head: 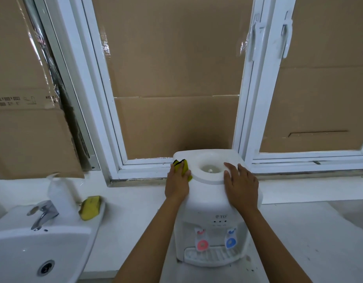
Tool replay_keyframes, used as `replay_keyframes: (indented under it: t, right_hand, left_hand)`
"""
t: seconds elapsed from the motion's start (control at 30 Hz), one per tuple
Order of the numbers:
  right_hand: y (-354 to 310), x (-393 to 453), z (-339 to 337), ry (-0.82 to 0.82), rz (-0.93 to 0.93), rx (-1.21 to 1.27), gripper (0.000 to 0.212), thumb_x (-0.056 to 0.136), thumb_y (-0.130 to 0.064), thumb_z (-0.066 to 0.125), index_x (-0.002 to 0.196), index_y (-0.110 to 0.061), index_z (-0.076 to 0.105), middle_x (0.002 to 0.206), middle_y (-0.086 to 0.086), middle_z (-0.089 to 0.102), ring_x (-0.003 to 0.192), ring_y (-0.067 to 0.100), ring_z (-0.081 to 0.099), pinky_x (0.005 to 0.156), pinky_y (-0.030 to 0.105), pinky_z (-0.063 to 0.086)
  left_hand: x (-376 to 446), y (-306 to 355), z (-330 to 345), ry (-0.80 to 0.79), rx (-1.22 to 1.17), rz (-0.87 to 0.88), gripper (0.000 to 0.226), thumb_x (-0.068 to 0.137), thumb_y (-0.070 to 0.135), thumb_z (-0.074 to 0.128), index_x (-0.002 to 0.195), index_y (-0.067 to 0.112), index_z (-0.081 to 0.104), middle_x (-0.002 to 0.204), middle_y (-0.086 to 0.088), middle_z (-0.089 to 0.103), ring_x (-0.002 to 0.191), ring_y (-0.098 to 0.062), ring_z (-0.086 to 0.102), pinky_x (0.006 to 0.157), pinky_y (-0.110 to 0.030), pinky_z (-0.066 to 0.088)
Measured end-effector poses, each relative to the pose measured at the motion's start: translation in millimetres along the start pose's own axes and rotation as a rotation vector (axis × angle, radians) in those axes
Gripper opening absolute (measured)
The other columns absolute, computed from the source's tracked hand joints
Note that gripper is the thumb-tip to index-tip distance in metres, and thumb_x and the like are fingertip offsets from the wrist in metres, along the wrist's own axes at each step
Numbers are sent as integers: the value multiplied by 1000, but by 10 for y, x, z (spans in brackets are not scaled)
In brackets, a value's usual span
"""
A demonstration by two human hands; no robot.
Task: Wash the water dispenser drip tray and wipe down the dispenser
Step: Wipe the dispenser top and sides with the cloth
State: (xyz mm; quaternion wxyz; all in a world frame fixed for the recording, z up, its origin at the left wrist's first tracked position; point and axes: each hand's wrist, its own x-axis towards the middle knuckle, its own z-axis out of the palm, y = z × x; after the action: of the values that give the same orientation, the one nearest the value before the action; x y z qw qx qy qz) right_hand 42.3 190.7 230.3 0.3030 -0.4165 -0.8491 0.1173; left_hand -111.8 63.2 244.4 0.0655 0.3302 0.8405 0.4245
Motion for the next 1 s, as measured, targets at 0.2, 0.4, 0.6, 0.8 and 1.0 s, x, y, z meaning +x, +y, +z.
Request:
replay_keyframes:
  t: [0.2, 0.4, 0.6, 0.8, 1.0]
  right_hand:
    - [17, -11, 9, 0, 1, 7, 54, 96, -52, 20, 139, -35, 46, 146, 9, 48, 137, 29, 40, 117, 50, 21]
    - [18, 2, 43, 14, 9, -9, 53, 96, -52, 19, 139, -35, 46, 146, 9, 48, 137, 29, 41, 117, 49, 22]
    - [14, -2, 21, 10, 1, -18, 50, 99, -49, 22, 140, -34, 45, 146, 10, 46, 137, 29, 40, 116, 48, 23]
    - [24, 10, 16, 8, -16, -25, 49, 98, -47, 23, 139, -35, 46, 145, 12, 47, 136, 31, 40, 115, 49, 25]
    - [8, 9, -21, -13, -21, -2, 49, 99, -47, 24, 139, -33, 46, 147, 11, 45, 136, 30, 39, 115, 49, 24]
  left_hand:
    - [-99, 12, 90, 93, 41, -32, 48, 103, 41, 26, 151, 31, 26, 161, 1, 15, 146, -24, 20, 116, -42, 24]
    - [-511, 247, 264, 192, 335, -34, 86, 92, 55, -16, 146, 17, 39, 153, -9, 35, 141, -34, 33, 111, -47, 33]
    - [-865, 385, 557, 264, 387, 42, 68, 103, 40, 4, 130, 12, 60, 135, -10, 58, 127, -33, 53, 113, -50, 25]
    - [-1056, 361, 683, 213, 468, 150, 60, 104, 41, 9, 136, 18, 54, 144, -9, 49, 137, -29, 37, 115, -45, 6]
    - [-956, 218, 531, 285, 490, 106, 65, 104, 40, 4, 132, 19, 59, 139, -6, 56, 130, -27, 50, 113, -47, 29]
